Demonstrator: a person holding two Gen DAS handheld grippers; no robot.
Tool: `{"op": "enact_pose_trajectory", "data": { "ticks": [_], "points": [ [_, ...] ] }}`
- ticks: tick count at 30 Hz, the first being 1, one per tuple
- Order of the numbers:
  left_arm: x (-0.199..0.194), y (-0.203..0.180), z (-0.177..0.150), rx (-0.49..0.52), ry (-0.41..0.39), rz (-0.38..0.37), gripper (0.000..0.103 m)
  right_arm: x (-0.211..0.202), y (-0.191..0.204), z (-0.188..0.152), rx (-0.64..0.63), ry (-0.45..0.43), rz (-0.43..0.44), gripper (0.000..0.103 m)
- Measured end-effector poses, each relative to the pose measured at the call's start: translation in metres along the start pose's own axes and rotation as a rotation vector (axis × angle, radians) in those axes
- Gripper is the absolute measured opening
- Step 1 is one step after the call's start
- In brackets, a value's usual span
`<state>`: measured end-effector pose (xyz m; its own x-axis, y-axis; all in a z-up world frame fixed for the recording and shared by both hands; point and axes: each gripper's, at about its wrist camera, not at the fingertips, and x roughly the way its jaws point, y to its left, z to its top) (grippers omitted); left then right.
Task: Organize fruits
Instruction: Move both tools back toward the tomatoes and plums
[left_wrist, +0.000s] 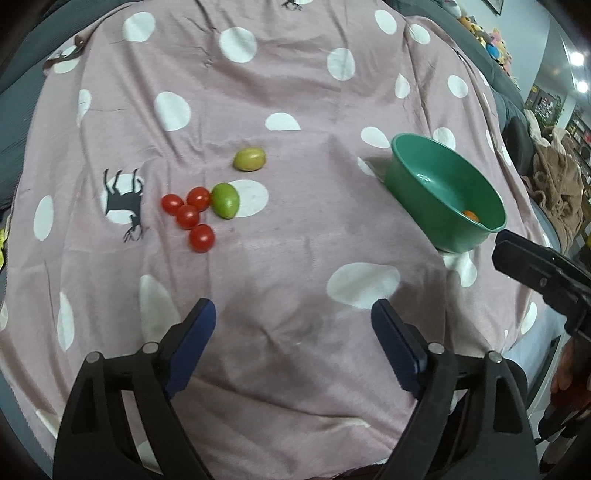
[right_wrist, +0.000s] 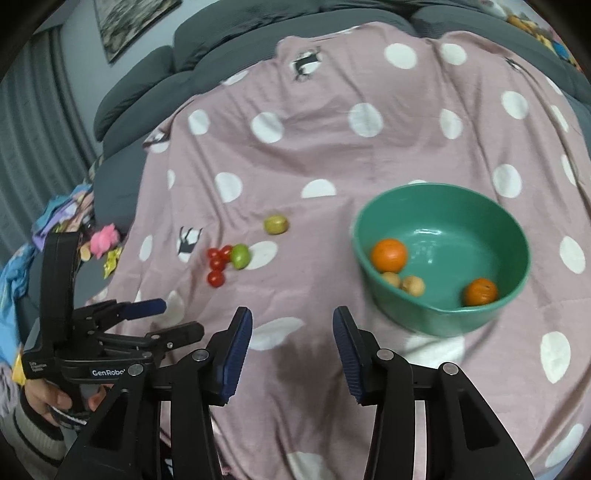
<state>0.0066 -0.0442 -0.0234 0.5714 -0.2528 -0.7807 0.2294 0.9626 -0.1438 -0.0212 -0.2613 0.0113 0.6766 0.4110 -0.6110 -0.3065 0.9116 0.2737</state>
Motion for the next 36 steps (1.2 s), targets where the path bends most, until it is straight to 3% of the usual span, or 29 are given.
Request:
{"op": "enact_pose_trajectory", "data": {
  "ticks": [2, 19, 36],
  "points": [
    [-0.003, 0.007, -0.003, -0.019, -0.007, 0.007, 0.099, 0.004, 0.006, 0.001, -0.014, 0.01, 0.01, 0.047],
    [-0.005, 0.05, -0.01, -0.126, -0.017, -0.002, 0.099, 0.037, 0.04, 0.006, -0.06, 0.089, 0.051, 0.047],
    [0.013, 0.068, 0.007, -0.158, -0.016, -0.038, 0.095, 0.073, 0.04, 0.017, -0.053, 0.123, 0.067, 0.047]
  ]
}}
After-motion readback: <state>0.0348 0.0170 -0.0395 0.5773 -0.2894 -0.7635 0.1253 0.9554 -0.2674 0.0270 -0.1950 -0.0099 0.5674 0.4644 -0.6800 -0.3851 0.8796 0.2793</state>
